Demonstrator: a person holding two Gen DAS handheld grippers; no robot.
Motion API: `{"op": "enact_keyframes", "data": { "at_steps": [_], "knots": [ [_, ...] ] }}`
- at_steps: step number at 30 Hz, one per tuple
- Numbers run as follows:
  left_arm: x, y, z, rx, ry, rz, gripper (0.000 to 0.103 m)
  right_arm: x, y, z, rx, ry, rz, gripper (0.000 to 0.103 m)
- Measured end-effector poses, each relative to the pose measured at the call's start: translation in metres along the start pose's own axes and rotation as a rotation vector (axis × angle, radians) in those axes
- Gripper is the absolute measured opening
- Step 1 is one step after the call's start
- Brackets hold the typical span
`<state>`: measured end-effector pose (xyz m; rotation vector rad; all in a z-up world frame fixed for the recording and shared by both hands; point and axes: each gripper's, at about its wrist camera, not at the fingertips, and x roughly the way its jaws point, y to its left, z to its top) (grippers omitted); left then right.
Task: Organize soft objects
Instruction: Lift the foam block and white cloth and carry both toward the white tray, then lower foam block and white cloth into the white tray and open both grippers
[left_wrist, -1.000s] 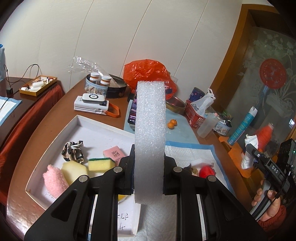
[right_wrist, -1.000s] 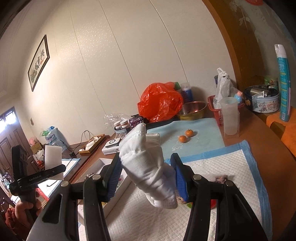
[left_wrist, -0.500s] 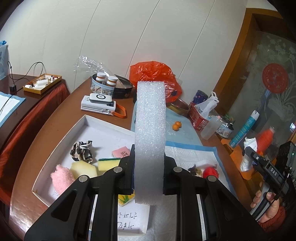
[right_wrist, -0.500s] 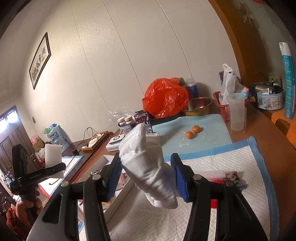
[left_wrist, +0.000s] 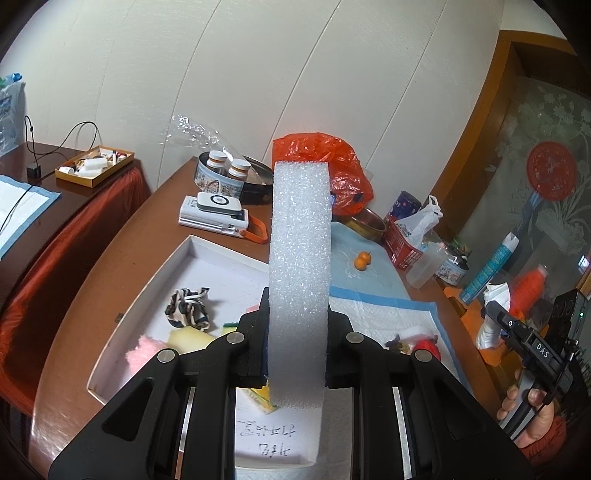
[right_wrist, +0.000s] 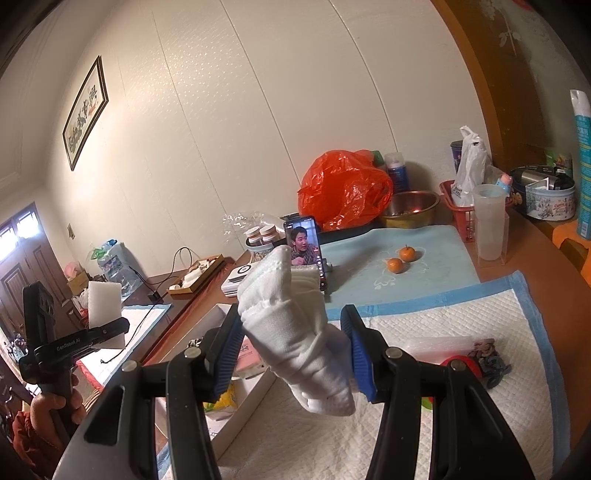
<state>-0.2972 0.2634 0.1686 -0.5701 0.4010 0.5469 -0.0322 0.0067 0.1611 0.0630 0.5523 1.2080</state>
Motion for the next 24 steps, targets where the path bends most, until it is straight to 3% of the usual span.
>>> {"op": "enact_keyframes", "data": {
  "at_steps": [17, 24],
  "knots": [
    [-0.005, 0.05, 0.017, -0.008, 0.012, -0.013, 0.019, 0.033, 0.046, -0.011, -0.014, 0.035, 0.004, 0.053],
    [0.009, 0.054, 0.061, 0.09, 0.029, -0.045, 0.019, 0.061, 0.083, -0.001, -0.058, 0.051, 0.003, 0.053]
  ]
}}
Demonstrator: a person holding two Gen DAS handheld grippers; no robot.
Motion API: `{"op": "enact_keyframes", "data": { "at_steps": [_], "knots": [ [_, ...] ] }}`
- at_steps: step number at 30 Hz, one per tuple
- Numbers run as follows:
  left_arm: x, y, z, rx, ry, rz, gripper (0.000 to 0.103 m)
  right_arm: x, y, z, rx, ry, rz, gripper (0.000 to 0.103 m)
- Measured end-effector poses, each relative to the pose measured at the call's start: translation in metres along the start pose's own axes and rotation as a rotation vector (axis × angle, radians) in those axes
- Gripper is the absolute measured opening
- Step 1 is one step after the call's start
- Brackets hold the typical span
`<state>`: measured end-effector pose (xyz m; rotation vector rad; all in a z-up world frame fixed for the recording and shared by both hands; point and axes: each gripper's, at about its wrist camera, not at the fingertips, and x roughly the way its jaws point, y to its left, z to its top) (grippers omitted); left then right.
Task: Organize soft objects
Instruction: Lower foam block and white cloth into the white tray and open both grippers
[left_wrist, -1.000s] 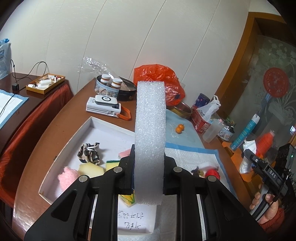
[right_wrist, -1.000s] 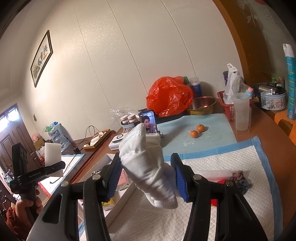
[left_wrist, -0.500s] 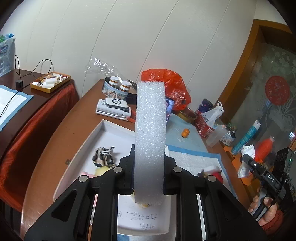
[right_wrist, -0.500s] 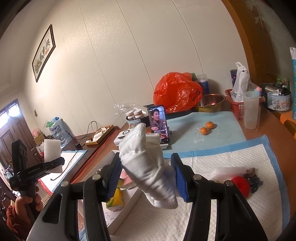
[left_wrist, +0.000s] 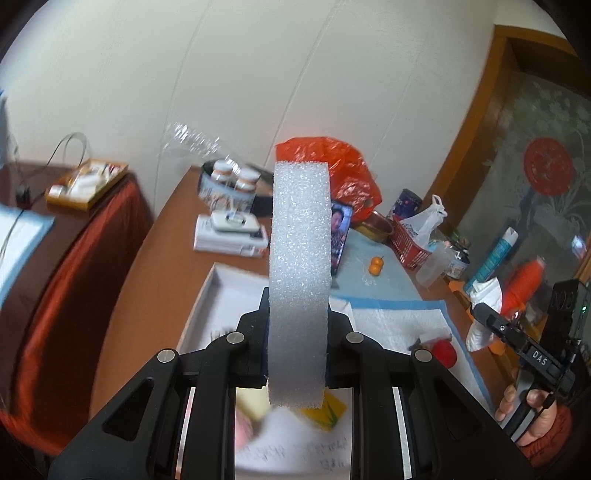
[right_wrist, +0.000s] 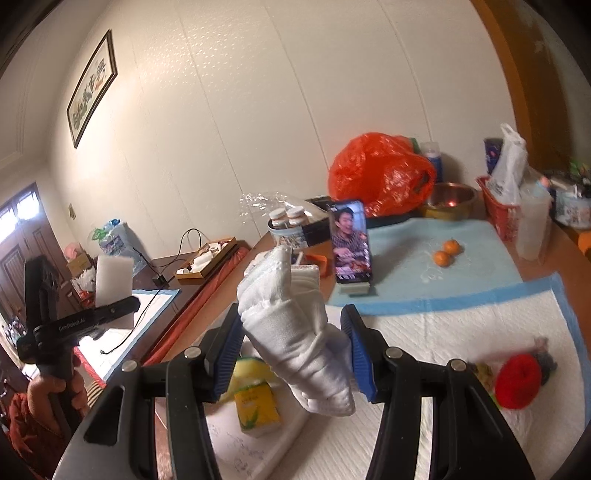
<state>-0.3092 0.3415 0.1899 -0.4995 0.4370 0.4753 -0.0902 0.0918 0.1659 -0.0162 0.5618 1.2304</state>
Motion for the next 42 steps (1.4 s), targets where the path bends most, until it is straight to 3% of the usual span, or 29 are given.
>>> {"op": "enact_keyframes", "data": {
  "at_steps": [4, 7, 11, 18, 21, 26, 27, 29, 30, 31, 34, 42],
  "knots": [
    [0.021, -0.002, 0.023, 0.067, 0.011, -0.02, 0.019, 0.009, 0.026, 0.014, -0.039, -0.021, 0.003, 0.054],
    [0.048, -0.003, 0.024, 0.101, 0.064, -0.028, 0.019, 0.024, 0.042, 0.009, -0.041, 0.01, 0.014, 0.054],
    [0.088, -0.003, 0.012, 0.162, 0.131, 0.017, 0.019, 0.05, 0.062, -0.019, -0.061, 0.094, 0.016, 0.054],
    [0.144, 0.012, -0.009, 0.171, 0.237, 0.056, 0.019, 0.099, 0.085, -0.086, -0.125, 0.321, 0.012, 0.054],
    [0.158, 0.012, -0.015, 0.172, 0.265, 0.059, 0.019, 0.11, 0.091, -0.098, -0.159, 0.363, -0.013, 0.054],
    [0.172, 0.011, -0.02, 0.164, 0.298, 0.075, 0.019, 0.111, 0.098, -0.099, -0.221, 0.351, -0.085, 0.057],
    [0.173, 0.011, -0.021, 0.164, 0.3, 0.077, 0.021, 0.111, 0.097, -0.099, -0.228, 0.345, -0.099, 0.058],
    [0.172, 0.011, -0.021, 0.17, 0.294, 0.094, 0.042, 0.111, 0.098, -0.098, -0.236, 0.335, -0.114, 0.065],
    [0.171, 0.01, -0.02, 0.173, 0.286, 0.108, 0.079, 0.11, 0.098, -0.098, -0.242, 0.324, -0.12, 0.07],
    [0.169, 0.011, -0.019, 0.174, 0.271, 0.125, 0.103, 0.11, 0.098, -0.096, -0.245, 0.315, -0.125, 0.085],
    [0.153, 0.016, -0.014, 0.165, 0.198, 0.178, 0.103, 0.104, 0.104, -0.095, -0.274, 0.281, -0.141, 0.103],
    [0.107, 0.044, -0.002, 0.053, 0.101, 0.199, 0.103, 0.099, 0.11, -0.093, -0.304, 0.242, -0.153, 0.103]
  ]
}}
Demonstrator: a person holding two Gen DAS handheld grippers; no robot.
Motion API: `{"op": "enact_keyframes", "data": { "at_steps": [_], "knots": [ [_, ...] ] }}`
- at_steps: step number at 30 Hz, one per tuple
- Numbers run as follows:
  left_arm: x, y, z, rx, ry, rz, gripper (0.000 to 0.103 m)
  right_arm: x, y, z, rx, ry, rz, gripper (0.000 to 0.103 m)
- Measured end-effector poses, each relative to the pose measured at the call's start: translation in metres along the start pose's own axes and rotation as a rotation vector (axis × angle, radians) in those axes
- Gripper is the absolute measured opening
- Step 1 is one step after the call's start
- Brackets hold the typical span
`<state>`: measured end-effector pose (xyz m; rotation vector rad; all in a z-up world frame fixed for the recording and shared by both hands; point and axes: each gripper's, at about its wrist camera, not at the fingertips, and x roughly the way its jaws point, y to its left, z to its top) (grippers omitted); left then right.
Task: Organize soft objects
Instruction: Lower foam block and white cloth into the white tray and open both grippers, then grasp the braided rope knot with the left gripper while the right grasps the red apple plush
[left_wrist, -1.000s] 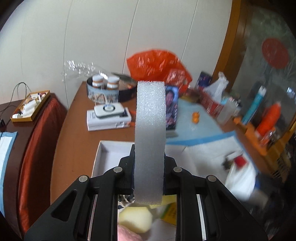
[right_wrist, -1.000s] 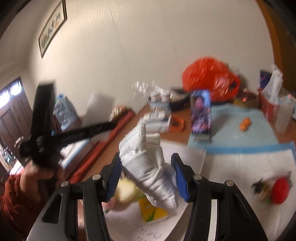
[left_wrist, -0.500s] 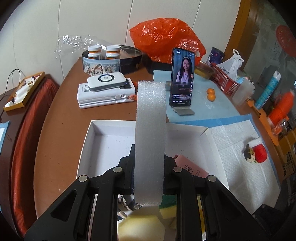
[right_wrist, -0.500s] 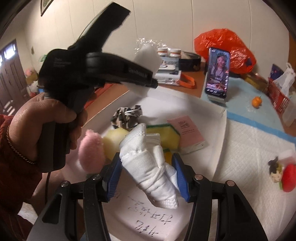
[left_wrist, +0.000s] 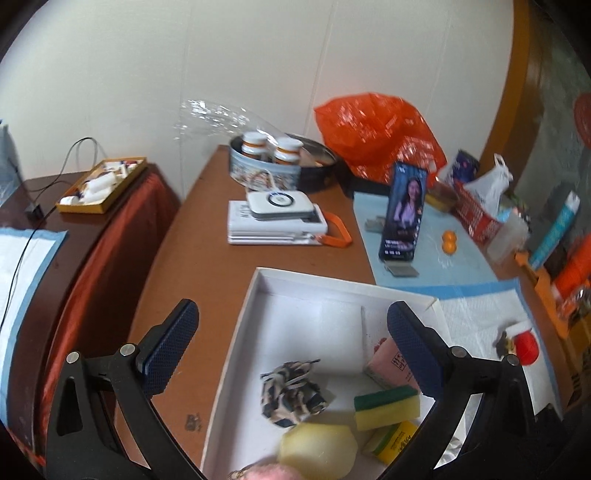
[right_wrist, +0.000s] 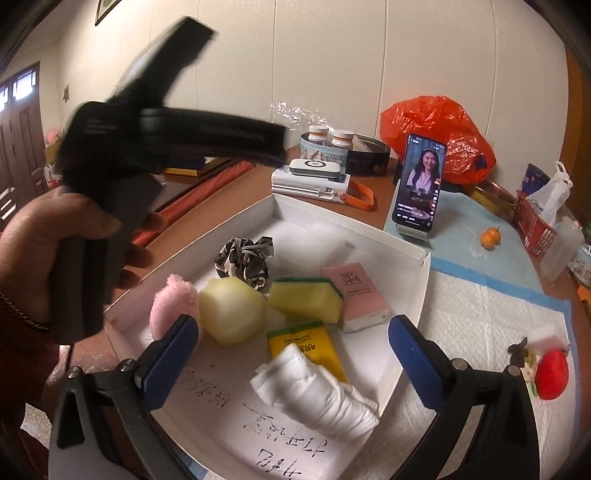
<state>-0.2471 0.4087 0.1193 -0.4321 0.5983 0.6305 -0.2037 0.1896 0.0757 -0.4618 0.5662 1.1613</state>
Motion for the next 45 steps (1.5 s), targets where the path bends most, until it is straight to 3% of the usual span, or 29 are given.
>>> {"op": "enact_keyframes", "data": {
  "at_steps": [7, 17, 26, 36, 45],
  "knots": [
    [-0.031, 0.013, -0.005, -0.046, -0.045, 0.004, 0.103, -0.009, 0.002, 0.0, 0.008, -0.028, 0.008, 0.103],
    [-0.048, 0.012, -0.022, -0.066, -0.042, 0.036, 0.103, -0.018, 0.007, -0.002, 0.014, -0.068, 0.045, 0.103],
    [-0.053, -0.02, -0.026, -0.057, -0.045, 0.044, 0.103, -0.028, -0.029, -0.014, 0.108, -0.088, 0.033, 0.103],
    [-0.037, -0.115, -0.037, 0.046, 0.012, -0.028, 0.103, -0.051, -0.124, -0.036, 0.294, -0.117, -0.049, 0.103],
    [-0.011, -0.205, -0.064, 0.121, 0.109, -0.133, 0.103, -0.081, -0.267, -0.091, 0.519, -0.111, -0.267, 0.103]
  ]
}}
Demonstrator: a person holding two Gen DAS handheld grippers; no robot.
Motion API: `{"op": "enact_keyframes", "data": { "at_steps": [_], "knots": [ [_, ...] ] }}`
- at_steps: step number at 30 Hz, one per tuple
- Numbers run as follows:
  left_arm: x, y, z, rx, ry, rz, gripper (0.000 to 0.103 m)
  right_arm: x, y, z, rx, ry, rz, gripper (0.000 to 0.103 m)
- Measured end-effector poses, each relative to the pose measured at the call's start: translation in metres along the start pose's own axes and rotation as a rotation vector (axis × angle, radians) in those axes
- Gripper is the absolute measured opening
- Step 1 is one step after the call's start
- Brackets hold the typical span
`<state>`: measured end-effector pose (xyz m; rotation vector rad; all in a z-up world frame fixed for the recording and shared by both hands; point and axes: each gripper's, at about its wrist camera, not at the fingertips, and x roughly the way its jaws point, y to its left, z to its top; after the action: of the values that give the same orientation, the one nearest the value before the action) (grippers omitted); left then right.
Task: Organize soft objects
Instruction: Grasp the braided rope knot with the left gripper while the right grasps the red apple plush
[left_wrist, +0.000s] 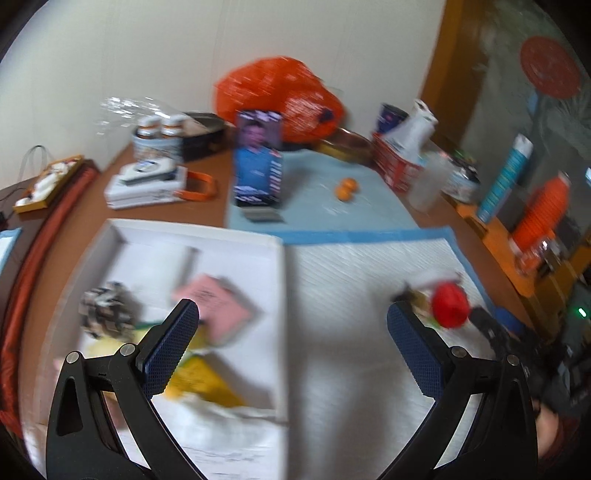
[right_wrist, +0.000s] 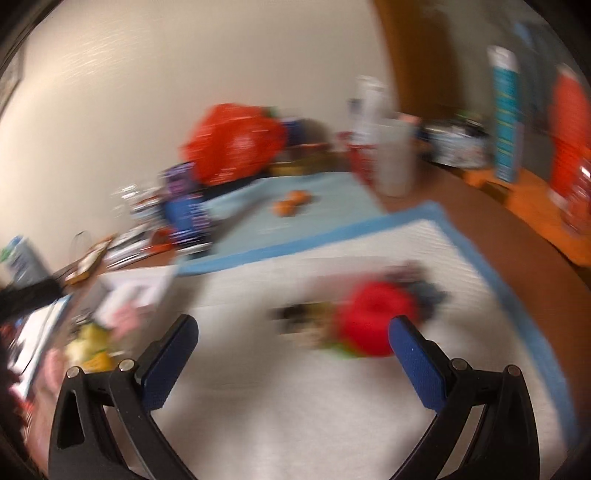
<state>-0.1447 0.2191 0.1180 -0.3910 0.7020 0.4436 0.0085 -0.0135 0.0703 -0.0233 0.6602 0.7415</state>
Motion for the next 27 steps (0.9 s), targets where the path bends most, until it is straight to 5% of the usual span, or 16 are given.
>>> {"op": "enact_keyframes", "data": {
  "at_steps": [6, 15, 16, 17, 18, 27],
  "knots": [
    [0.06, -0.06, -0.014, 0.079, 0.117, -0.077, 0.103, 0.026, -0.068, -0.003, 0.015, 0.1, -0.059, 0.103],
    [0.118, -0.104, -0.028, 0.074, 0.212, -0.059, 0.103, 0.057, -0.043, 0.005, -0.161, 0.129, 0.052, 0.102],
    [0.122, -0.105, -0.029, 0.068, 0.218, -0.049, 0.103, 0.065, -0.039, 0.004, -0.184, 0.153, 0.049, 0.095],
    [0.124, -0.106, -0.03, 0.067, 0.222, -0.043, 0.103, 0.071, -0.039, 0.002, -0.194, 0.174, 0.055, 0.072],
    [0.127, -0.107, -0.03, 0.069, 0.224, -0.039, 0.103, 0.076, -0.039, 0.0, -0.197, 0.198, 0.073, 0.06],
    [0.163, -0.146, -0.026, 0.137, 0.238, -0.037, 0.103, 0.035, -0.089, 0.011, -0.067, 0.145, 0.15, 0.059]
  ]
}}
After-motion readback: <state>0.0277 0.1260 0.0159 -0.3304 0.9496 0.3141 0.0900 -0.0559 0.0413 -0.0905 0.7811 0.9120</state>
